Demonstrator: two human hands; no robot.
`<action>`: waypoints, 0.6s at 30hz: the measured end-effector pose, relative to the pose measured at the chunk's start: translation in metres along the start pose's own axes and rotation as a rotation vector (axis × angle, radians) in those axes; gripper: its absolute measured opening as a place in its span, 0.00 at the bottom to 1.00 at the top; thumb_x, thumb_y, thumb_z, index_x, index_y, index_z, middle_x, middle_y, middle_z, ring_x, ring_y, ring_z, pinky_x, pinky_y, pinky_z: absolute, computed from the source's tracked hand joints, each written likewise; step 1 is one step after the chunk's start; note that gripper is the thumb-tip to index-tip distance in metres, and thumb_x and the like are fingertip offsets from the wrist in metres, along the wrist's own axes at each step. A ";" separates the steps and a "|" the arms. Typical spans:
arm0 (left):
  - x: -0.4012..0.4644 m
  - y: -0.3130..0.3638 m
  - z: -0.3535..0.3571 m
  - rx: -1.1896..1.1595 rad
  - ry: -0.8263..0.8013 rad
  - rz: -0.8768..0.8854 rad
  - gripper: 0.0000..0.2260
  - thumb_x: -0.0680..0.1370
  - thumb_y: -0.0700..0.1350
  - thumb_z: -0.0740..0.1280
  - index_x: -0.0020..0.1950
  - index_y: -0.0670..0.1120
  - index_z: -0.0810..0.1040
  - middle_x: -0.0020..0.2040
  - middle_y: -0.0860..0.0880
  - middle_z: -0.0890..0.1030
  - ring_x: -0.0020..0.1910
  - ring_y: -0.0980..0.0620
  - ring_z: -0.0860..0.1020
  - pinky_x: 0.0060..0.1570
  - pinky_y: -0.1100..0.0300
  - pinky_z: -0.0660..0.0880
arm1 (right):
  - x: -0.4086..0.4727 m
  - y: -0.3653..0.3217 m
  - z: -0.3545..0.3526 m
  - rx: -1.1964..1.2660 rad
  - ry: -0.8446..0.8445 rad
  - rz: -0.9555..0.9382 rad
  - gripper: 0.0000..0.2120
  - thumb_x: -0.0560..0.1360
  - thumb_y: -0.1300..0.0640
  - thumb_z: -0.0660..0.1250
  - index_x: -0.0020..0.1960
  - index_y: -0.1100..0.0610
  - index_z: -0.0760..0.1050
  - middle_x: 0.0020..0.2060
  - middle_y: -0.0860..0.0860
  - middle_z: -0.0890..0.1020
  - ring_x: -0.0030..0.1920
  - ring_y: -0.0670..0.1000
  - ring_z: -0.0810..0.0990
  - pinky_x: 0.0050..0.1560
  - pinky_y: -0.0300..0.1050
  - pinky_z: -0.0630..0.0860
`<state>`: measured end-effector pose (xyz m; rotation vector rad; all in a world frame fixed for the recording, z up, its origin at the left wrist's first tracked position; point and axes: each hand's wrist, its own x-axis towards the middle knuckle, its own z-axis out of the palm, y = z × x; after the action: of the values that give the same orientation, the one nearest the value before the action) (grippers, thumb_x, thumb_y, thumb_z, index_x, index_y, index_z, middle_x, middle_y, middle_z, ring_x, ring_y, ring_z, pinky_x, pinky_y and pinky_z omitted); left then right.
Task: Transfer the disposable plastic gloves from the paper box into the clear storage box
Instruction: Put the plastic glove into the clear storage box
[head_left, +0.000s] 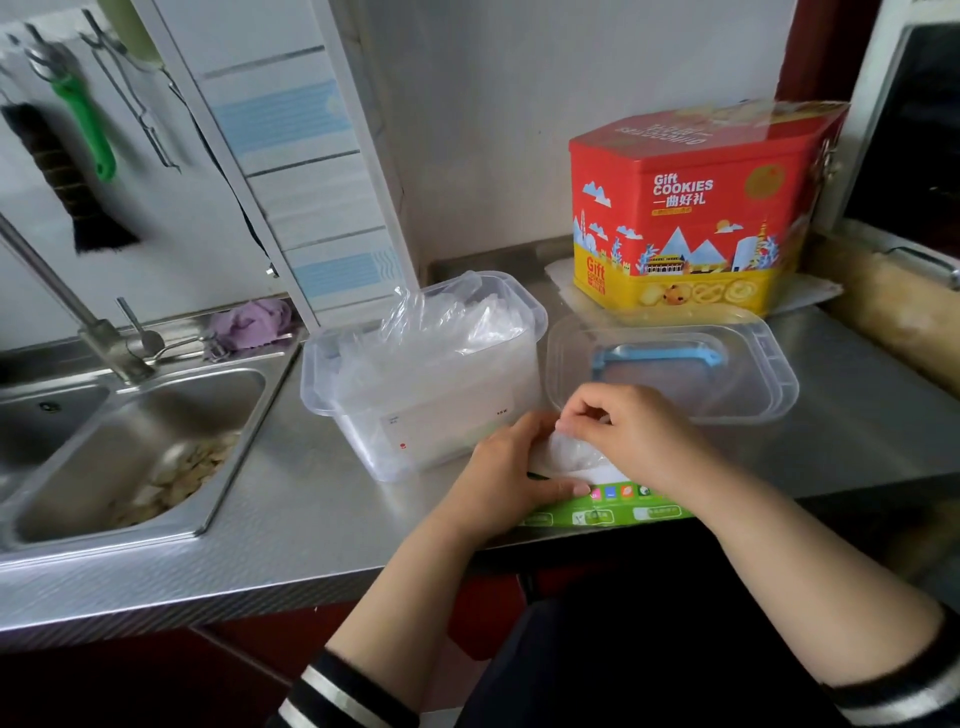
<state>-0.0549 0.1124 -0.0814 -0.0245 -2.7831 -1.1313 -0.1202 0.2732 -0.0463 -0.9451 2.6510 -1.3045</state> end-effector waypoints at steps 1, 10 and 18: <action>0.000 0.001 0.000 0.010 0.006 0.010 0.27 0.66 0.57 0.77 0.61 0.52 0.74 0.51 0.56 0.79 0.52 0.53 0.77 0.57 0.49 0.74 | 0.000 -0.003 -0.002 0.040 0.023 -0.008 0.06 0.73 0.51 0.72 0.39 0.51 0.79 0.33 0.49 0.81 0.35 0.49 0.75 0.42 0.48 0.74; 0.003 0.002 -0.002 0.046 -0.006 0.039 0.23 0.66 0.57 0.78 0.55 0.59 0.72 0.51 0.64 0.76 0.54 0.59 0.75 0.59 0.57 0.71 | 0.003 -0.028 -0.048 0.537 0.463 -0.117 0.07 0.75 0.51 0.70 0.38 0.48 0.81 0.34 0.55 0.81 0.36 0.46 0.75 0.42 0.49 0.75; -0.007 0.027 -0.028 -0.180 0.447 0.059 0.19 0.73 0.66 0.60 0.37 0.53 0.77 0.35 0.54 0.82 0.37 0.59 0.80 0.39 0.65 0.74 | 0.003 -0.038 -0.062 0.656 0.609 -0.113 0.08 0.73 0.46 0.70 0.37 0.44 0.83 0.31 0.42 0.77 0.37 0.44 0.72 0.43 0.45 0.72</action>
<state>-0.0424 0.1130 -0.0438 0.1127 -2.2725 -1.1966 -0.1215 0.2977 0.0222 -0.6697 2.1923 -2.5959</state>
